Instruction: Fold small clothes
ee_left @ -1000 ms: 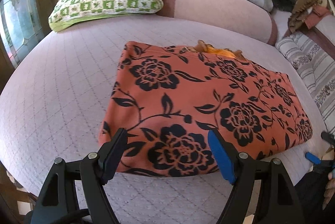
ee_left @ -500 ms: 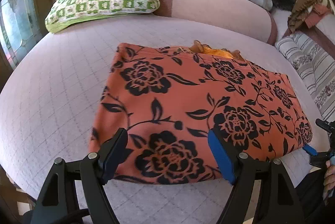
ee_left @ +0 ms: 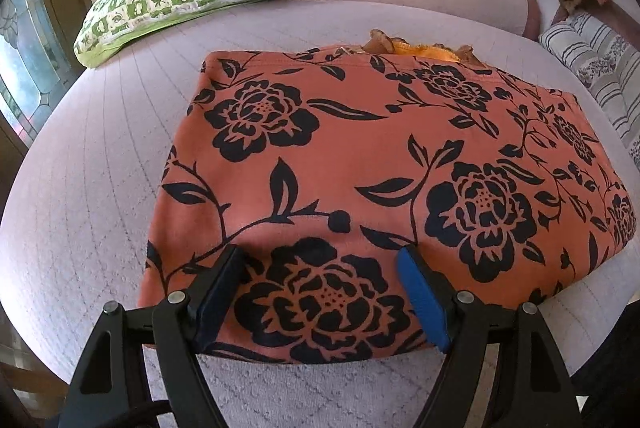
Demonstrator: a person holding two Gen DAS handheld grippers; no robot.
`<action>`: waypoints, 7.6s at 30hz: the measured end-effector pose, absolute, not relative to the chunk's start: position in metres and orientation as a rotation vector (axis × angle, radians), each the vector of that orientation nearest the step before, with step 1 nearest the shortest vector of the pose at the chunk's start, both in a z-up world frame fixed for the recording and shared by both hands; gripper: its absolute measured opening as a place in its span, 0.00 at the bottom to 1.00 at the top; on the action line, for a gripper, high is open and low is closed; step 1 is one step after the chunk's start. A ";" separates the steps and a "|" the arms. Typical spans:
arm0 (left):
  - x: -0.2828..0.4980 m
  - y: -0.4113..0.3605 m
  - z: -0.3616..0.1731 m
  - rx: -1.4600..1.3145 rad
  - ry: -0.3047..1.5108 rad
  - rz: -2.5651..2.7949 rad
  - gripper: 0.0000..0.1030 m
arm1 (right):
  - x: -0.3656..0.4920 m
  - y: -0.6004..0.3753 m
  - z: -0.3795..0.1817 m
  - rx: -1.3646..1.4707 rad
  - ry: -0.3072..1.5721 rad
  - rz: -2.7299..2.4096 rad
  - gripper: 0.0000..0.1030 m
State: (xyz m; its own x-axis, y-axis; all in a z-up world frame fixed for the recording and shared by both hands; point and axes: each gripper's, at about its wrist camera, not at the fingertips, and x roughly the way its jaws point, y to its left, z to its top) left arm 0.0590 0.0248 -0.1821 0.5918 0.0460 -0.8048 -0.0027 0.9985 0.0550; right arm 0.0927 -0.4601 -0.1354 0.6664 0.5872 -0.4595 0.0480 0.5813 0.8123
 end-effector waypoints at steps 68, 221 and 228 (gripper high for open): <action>0.072 -0.025 -0.188 0.130 0.830 -0.094 0.84 | 0.271 -0.464 -0.161 0.440 1.008 0.262 0.28; 0.054 0.053 -0.169 -0.140 0.814 0.004 0.65 | 0.118 -0.475 -0.191 1.005 0.880 0.155 0.31; 0.025 0.121 -0.145 -0.343 0.693 0.131 0.65 | 0.128 -0.397 -0.093 0.639 0.768 0.237 0.14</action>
State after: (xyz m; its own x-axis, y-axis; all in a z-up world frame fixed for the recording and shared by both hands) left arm 0.0253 0.1207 -0.1445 0.7640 0.0050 -0.6452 -0.2307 0.9360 -0.2660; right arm 0.1285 -0.3974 -0.0935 0.7042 0.4224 -0.5707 0.0269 0.7873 0.6159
